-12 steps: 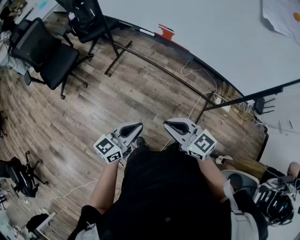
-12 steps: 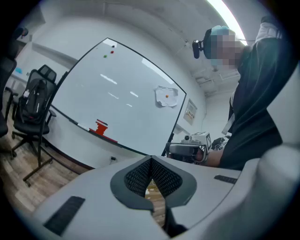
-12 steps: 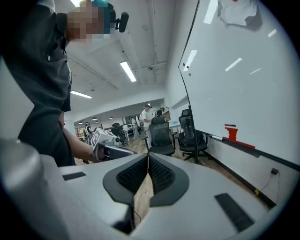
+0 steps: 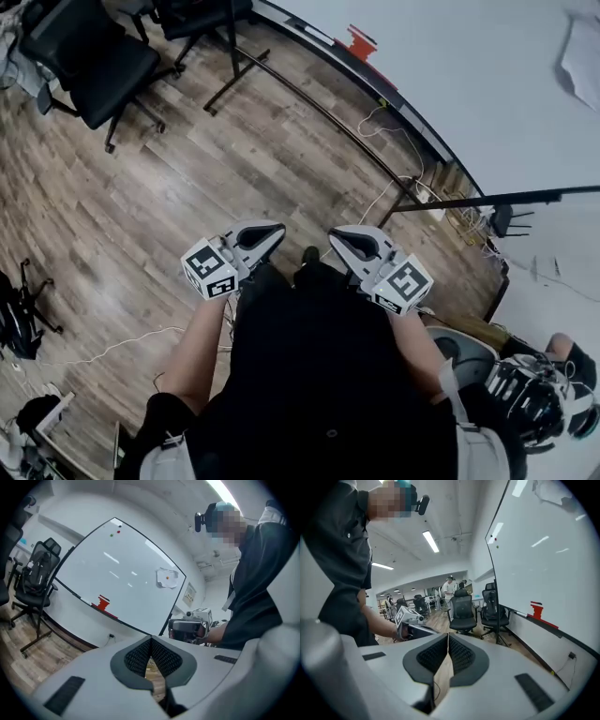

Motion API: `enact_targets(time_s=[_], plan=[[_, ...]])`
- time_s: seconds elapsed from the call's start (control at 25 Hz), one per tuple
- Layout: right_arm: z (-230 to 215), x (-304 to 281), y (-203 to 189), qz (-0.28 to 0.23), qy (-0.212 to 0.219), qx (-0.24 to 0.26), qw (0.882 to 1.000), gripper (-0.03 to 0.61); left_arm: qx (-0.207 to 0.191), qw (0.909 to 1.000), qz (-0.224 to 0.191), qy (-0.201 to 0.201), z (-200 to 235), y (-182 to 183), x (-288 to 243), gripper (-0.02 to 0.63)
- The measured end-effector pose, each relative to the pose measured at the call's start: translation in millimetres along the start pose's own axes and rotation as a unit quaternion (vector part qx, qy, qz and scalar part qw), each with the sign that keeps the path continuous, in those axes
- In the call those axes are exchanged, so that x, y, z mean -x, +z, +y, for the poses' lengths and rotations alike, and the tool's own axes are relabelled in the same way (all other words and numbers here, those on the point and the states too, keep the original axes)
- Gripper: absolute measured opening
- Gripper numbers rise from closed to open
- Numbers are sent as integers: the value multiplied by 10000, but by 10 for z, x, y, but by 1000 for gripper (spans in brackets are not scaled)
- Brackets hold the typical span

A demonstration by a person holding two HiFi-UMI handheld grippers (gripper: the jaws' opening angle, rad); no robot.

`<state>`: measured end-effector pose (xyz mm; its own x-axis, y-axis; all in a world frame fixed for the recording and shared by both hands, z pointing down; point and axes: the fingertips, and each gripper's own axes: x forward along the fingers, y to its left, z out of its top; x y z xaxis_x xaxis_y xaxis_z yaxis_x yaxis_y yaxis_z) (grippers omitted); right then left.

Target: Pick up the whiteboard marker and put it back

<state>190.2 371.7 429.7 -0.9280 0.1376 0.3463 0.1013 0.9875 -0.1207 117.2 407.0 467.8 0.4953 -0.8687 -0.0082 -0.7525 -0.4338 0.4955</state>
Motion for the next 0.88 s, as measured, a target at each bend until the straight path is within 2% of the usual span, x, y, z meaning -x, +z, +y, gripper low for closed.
enact_targets(time_s=[0.16, 0.32, 0.56, 0.72, 0.88], plan=[[2, -1, 134, -301, 296, 303, 9987, 21, 40, 9995, -86, 297, -191, -65, -33, 12], [-156, 158, 185, -567, 550, 233, 9966, 21, -22, 9989, 14, 460, -448, -102, -217, 12], [-350, 345, 128, -682, 873, 258, 9935, 23, -178, 9957, 50, 907, -508, -72, -380, 12], [-535, 564, 16, -819, 939, 225, 9920, 23, -225, 9931, 5, 1155, -496, -42, -653, 12], [-636, 713, -195, -821, 921, -23, 9924, 22, -296, 9914, -40, 1276, -564, -47, -816, 12]])
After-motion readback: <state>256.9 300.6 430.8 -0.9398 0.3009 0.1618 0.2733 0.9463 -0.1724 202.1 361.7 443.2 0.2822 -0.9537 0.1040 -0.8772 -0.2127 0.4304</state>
